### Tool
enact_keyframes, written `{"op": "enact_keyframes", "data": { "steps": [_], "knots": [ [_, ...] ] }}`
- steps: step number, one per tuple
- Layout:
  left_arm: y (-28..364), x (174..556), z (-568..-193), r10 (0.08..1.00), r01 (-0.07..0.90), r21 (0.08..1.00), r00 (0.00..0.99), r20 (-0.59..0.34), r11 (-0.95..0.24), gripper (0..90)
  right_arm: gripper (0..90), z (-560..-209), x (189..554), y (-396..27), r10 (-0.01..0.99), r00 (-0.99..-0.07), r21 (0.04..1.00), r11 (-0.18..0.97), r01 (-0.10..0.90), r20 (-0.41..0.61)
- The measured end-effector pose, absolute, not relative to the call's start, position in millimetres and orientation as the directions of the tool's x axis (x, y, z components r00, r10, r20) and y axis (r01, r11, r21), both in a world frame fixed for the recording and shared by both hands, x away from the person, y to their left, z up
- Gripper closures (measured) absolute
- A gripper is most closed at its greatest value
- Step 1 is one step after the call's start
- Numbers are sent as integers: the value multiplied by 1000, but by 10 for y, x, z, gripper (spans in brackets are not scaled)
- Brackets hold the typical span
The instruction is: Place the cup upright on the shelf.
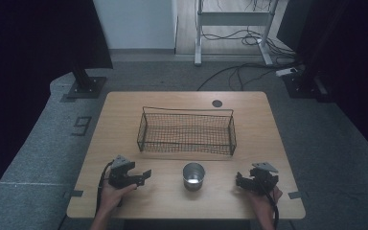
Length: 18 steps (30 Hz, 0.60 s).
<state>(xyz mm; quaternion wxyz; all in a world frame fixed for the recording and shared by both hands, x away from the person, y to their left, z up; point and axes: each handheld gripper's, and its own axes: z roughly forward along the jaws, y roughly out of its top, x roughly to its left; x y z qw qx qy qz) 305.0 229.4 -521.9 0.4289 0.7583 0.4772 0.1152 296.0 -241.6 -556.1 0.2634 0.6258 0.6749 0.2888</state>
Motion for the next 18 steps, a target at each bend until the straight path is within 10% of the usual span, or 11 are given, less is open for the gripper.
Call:
{"op": "enact_keyframes", "data": {
  "steps": [18],
  "knots": [
    [2237,2974,-5024,794,580,804,547,-265,-131,153,19,-5560,2948,-2420,996,-84,718,52,694,9]
  ]
}}
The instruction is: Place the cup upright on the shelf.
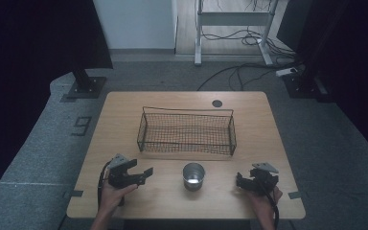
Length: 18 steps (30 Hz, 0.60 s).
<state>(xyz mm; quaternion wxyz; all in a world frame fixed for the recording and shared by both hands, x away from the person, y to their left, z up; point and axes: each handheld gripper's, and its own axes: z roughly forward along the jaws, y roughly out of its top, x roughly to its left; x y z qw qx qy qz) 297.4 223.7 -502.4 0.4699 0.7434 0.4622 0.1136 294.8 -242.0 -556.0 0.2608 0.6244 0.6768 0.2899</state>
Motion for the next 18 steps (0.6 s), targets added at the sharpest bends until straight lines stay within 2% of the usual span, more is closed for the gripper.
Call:
{"op": "enact_keyframes", "data": {
  "steps": [18],
  "knots": [
    [2085,2877,-4877,750,541,827,608,-260,-151,147,19,-5560,2948,-2420,996,-84,718,51,694,9]
  ]
}}
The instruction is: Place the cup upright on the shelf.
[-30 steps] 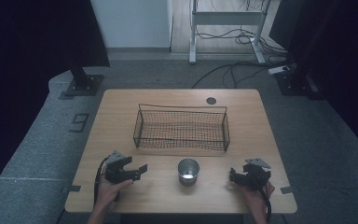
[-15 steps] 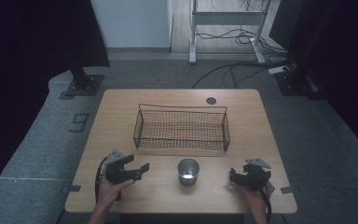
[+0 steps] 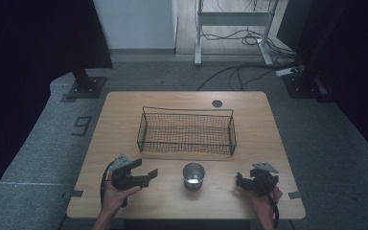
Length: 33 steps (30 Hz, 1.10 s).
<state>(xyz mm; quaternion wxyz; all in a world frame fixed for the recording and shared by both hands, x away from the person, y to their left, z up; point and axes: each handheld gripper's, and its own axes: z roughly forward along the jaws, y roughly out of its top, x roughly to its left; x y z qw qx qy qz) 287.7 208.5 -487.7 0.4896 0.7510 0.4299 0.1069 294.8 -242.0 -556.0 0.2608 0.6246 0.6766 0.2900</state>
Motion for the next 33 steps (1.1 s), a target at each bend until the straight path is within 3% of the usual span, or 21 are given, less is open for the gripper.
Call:
{"op": "enact_keyframes", "data": {
  "steps": [33],
  "knots": [
    [1412,2816,-4788,663,491,829,718,-210,-268,88,39,-5558,2930,-2410,997,-83,723,51,689,9]
  ]
}}
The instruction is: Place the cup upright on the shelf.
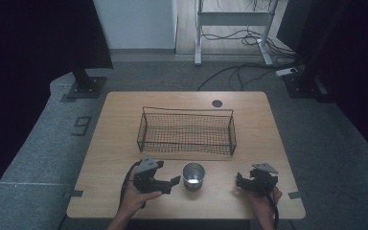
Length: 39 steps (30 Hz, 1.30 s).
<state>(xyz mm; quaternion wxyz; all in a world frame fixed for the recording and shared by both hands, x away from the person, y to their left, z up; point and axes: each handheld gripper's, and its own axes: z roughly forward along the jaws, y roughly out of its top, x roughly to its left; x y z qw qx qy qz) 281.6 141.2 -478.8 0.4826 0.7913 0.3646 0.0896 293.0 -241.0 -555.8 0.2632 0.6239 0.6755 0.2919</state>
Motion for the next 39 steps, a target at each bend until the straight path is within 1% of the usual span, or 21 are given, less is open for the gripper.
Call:
{"op": "enact_keyframes", "data": {
  "steps": [6,11,26,39],
  "knots": [
    [1302,2818,-4826,650,498,814,731,-209,-298,74,40,-5558,2929,-2408,997,-82,722,49,690,10],
    [1171,2815,-4828,637,499,807,742,-209,-317,39,41,-5558,2929,-2408,997,-83,723,52,689,8],
    [1010,2864,-4878,631,509,791,747,-210,-340,14,43,-5558,2928,-2408,996,-84,723,53,688,7],
    [814,2965,-4972,634,521,767,747,-199,-374,13,47,-5558,2928,-2407,996,-85,725,53,687,8]
  ]
}}
